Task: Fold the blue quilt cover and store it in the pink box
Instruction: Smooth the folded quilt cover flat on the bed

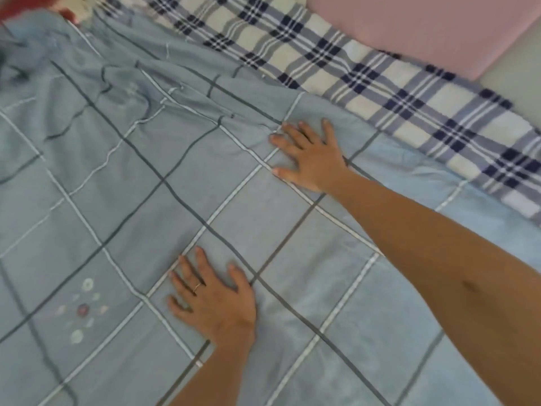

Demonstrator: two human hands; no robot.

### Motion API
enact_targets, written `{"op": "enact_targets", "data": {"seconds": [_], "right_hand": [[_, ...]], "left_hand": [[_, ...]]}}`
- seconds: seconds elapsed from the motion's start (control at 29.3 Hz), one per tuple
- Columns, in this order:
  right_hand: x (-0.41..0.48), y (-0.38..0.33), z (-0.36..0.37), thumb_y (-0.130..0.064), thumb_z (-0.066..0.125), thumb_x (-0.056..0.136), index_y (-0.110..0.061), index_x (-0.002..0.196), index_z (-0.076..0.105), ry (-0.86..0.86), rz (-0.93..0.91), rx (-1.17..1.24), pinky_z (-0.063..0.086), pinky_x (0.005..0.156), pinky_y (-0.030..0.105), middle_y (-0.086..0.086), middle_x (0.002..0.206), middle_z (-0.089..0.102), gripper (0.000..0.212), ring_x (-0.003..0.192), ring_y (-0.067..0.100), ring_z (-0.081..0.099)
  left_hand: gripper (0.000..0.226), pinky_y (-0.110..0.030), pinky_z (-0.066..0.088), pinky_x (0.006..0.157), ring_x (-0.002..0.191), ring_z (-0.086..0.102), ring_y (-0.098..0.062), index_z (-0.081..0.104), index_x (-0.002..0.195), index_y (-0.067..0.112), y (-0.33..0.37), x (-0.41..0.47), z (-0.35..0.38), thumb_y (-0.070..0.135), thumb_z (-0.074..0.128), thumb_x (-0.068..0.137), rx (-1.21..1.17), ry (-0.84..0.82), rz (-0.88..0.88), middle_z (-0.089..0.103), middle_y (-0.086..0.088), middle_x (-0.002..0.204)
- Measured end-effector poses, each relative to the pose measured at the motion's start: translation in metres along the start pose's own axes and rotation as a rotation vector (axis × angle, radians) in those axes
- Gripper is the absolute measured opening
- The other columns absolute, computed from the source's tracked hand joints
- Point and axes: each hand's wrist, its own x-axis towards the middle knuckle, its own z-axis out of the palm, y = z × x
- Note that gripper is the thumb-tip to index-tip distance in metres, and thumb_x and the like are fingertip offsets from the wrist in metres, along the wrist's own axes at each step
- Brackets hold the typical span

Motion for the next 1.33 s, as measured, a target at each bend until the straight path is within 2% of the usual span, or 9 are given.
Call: {"op": "enact_targets", "data": {"seconds": [0.17, 0.34, 0.51, 0.72, 0.82, 0.92, 1.09, 1.23, 1.33], "right_hand": [[0.024, 0.025, -0.027, -0.04, 0.043, 0.096, -0.019, 0.147, 0.028, 0.278, 0.159, 0.22, 0.019, 0.108, 0.039, 0.006, 0.152, 0.029, 0.057, 0.138, 0.026, 0.029], [0.06, 0.033, -0.061, -0.025, 0.055, 0.087, -0.01, 0.119, 0.055, 0.238, 0.233, 0.18, 0.029, 0.096, 0.042, 0.012, 0.118, 0.055, 0.035, 0.11, 0.033, 0.048], [0.057, 0.017, -0.068, 0.004, 0.051, 0.083, 0.001, 0.1, 0.059, 0.359, -0.054, 0.068, 0.038, 0.07, 0.043, 0.023, 0.104, 0.055, 0.019, 0.086, 0.039, 0.056], [0.07, 0.019, -0.073, -0.027, 0.038, 0.101, -0.004, 0.114, 0.047, 0.196, 0.314, 0.742, 0.034, 0.069, 0.033, 0.008, 0.101, 0.053, 0.028, 0.076, 0.022, 0.048], [0.082, 0.027, -0.082, -0.026, 0.033, 0.103, 0.001, 0.111, 0.055, 0.007, 0.357, 0.682, 0.037, 0.078, 0.033, 0.018, 0.109, 0.058, 0.036, 0.098, 0.031, 0.053], [0.084, 0.022, -0.078, -0.036, 0.051, 0.097, -0.011, 0.095, 0.05, -0.134, 0.327, 0.668, 0.035, 0.074, 0.029, 0.006, 0.089, 0.052, 0.025, 0.092, 0.024, 0.049], [0.088, 0.012, -0.074, -0.057, 0.058, 0.086, -0.011, 0.127, 0.046, -0.127, 0.404, 0.661, 0.037, 0.104, 0.04, 0.013, 0.135, 0.034, 0.063, 0.119, 0.031, 0.043], [0.099, 0.021, -0.076, -0.049, 0.049, 0.095, -0.015, 0.1, 0.051, -0.027, 0.44, 0.82, 0.041, 0.069, 0.023, -0.001, 0.096, 0.052, 0.035, 0.09, 0.021, 0.05], [0.098, 0.03, -0.08, -0.043, 0.053, 0.094, -0.018, 0.099, 0.048, -0.064, 0.374, 0.878, 0.036, 0.065, 0.023, -0.003, 0.083, 0.049, 0.026, 0.077, 0.013, 0.046]], "left_hand": [[0.071, -0.057, 0.012, 0.111, 0.143, 0.016, -0.032, 0.031, 0.147, 0.019, 0.0, 0.002, -0.003, 0.051, 0.028, 0.084, 0.027, -0.039, 0.004, 0.025, -0.011, 0.155], [0.071, -0.057, 0.011, 0.111, 0.143, 0.014, -0.034, 0.03, 0.147, 0.018, 0.002, 0.006, -0.006, 0.05, 0.029, 0.084, 0.042, -0.056, -0.005, 0.022, -0.012, 0.156], [0.07, -0.057, 0.009, 0.112, 0.143, 0.014, -0.035, 0.027, 0.148, 0.019, 0.004, 0.004, -0.012, 0.051, 0.028, 0.085, 0.063, -0.073, -0.015, 0.02, -0.011, 0.157], [0.07, -0.055, 0.005, 0.113, 0.144, 0.012, -0.034, 0.024, 0.148, 0.02, 0.004, 0.007, -0.013, 0.051, 0.027, 0.085, 0.072, -0.079, -0.007, 0.018, -0.011, 0.157], [0.071, -0.054, 0.005, 0.113, 0.144, 0.011, -0.033, 0.024, 0.149, 0.02, 0.006, 0.009, -0.014, 0.052, 0.026, 0.085, 0.084, -0.09, -0.01, 0.018, -0.01, 0.157], [0.071, -0.053, 0.003, 0.113, 0.144, 0.011, -0.033, 0.024, 0.149, 0.02, 0.003, 0.006, -0.014, 0.052, 0.025, 0.085, 0.085, -0.099, -0.018, 0.018, -0.01, 0.157], [0.07, -0.054, 0.005, 0.113, 0.144, 0.014, -0.035, 0.025, 0.148, 0.02, 0.005, 0.004, -0.014, 0.051, 0.027, 0.085, 0.064, -0.078, -0.028, 0.021, -0.012, 0.156], [0.07, -0.054, 0.006, 0.113, 0.143, 0.015, -0.035, 0.027, 0.147, 0.019, 0.005, 0.006, -0.014, 0.051, 0.028, 0.085, 0.062, -0.075, -0.03, 0.023, -0.012, 0.155], [0.07, -0.053, 0.005, 0.113, 0.143, 0.016, -0.035, 0.029, 0.147, 0.019, 0.008, 0.007, -0.016, 0.05, 0.028, 0.085, 0.075, -0.097, -0.032, 0.024, -0.012, 0.155]]}}
